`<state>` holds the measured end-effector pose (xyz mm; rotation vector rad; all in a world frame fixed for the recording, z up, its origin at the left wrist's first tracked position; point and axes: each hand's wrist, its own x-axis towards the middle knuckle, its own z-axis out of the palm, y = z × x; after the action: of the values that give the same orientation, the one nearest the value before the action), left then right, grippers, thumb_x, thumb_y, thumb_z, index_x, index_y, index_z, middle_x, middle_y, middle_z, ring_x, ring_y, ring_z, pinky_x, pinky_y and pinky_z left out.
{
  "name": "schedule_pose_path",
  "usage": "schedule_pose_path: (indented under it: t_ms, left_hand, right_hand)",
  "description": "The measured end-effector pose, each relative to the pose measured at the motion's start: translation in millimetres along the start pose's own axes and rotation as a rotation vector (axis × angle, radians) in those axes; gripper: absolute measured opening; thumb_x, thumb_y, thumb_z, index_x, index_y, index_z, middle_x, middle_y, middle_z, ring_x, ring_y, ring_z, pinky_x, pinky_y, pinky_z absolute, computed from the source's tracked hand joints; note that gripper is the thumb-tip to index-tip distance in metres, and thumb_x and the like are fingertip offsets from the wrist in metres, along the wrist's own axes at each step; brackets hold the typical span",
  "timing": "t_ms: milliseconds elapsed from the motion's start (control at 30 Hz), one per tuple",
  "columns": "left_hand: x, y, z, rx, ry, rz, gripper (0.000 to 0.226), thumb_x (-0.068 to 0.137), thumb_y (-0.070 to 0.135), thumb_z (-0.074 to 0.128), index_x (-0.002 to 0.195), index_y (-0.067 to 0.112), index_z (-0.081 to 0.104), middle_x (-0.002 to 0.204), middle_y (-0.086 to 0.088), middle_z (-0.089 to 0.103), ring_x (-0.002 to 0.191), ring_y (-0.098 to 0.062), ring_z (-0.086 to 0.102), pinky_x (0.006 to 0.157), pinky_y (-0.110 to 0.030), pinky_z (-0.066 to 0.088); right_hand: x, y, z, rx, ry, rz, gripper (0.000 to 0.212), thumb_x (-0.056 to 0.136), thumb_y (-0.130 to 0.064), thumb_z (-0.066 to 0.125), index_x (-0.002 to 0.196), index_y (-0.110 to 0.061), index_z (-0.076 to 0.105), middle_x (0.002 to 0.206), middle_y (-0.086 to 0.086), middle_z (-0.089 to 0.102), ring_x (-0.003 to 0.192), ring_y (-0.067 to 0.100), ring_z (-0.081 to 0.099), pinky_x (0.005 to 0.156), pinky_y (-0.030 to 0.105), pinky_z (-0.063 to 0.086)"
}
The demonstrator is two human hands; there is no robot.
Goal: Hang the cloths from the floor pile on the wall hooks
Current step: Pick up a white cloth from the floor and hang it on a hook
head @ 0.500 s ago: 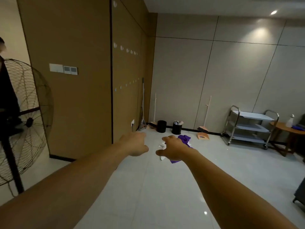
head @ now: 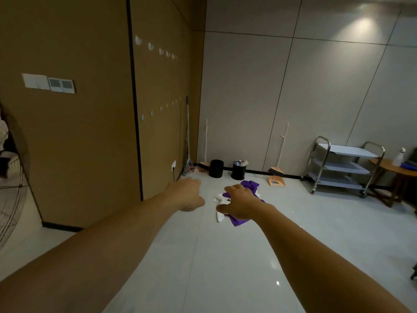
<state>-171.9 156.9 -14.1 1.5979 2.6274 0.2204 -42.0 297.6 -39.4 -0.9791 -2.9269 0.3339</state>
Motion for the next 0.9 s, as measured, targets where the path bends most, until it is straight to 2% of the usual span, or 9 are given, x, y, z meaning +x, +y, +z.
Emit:
schedule_pose_path:
  t_ms: [200, 400, 533, 667, 800, 900]
  left_hand:
    - [100, -5, 3, -0.005, 0.023, -0.025, 0.040, 0.088, 0.040, 0.051, 0.120, 0.017, 0.051, 0.114, -0.006, 0.056, 0.091, -0.021, 0.055, 0.078, -0.037, 0.052]
    - [199, -4, 3, -0.025, 0.025, -0.051, 0.051, 0.089, 0.040, 0.051, 0.134, 0.016, 0.045, 0.125, -0.009, 0.054, 0.107, -0.029, 0.054, 0.082, -0.038, 0.049]
    - [263, -16, 6, -0.027, 0.056, -0.039, 0.047, 0.089, 0.039, 0.052, 0.127, 0.012, 0.048, 0.121, -0.010, 0.056, 0.102, -0.028, 0.056, 0.079, -0.037, 0.049]
    - [338, -41, 11, -0.005, 0.065, -0.026, 0.048, 0.090, 0.041, 0.051, 0.129, 0.014, 0.045, 0.125, -0.010, 0.054, 0.101, -0.027, 0.056, 0.070, -0.032, 0.043]
    - [412, -79, 11, -0.008, 0.054, -0.012, 0.051, 0.091, 0.039, 0.051, 0.136, 0.014, 0.042, 0.132, -0.009, 0.050, 0.108, -0.026, 0.055, 0.077, -0.031, 0.046]
    - [464, -107, 5, -0.043, 0.022, 0.019, 0.042, 0.091, 0.035, 0.052, 0.127, 0.014, 0.048, 0.125, -0.010, 0.055, 0.104, -0.026, 0.057, 0.082, -0.035, 0.051]
  right_hand:
    - [99, 44, -10, 0.006, -0.028, -0.029, 0.080, 0.084, -0.058, 0.061, 0.148, -0.021, 0.031, 0.152, 0.010, 0.032, 0.134, 0.033, 0.036, 0.106, 0.048, 0.039]
    - [192, 86, -27, -0.010, -0.047, -0.035, 0.080, 0.084, -0.059, 0.061, 0.147, -0.020, 0.032, 0.153, 0.010, 0.031, 0.134, 0.034, 0.037, 0.107, 0.047, 0.039]
    - [254, 101, -28, -0.027, -0.072, -0.064, 0.081, 0.085, -0.059, 0.060, 0.148, -0.019, 0.030, 0.153, 0.011, 0.031, 0.135, 0.035, 0.035, 0.108, 0.048, 0.037]
    - [329, 109, -30, -0.028, -0.036, -0.066, 0.080, 0.085, -0.058, 0.061, 0.148, -0.019, 0.031, 0.152, 0.011, 0.031, 0.135, 0.035, 0.035, 0.107, 0.048, 0.036]
    - [405, 112, -30, -0.011, -0.051, -0.032, 0.080, 0.084, -0.056, 0.062, 0.148, -0.019, 0.030, 0.151, 0.011, 0.032, 0.133, 0.033, 0.038, 0.105, 0.045, 0.038]
    - [462, 112, -32, 0.012, -0.034, -0.006, 0.077, 0.085, -0.056, 0.062, 0.146, -0.019, 0.033, 0.148, 0.010, 0.036, 0.130, 0.032, 0.040, 0.104, 0.043, 0.038]
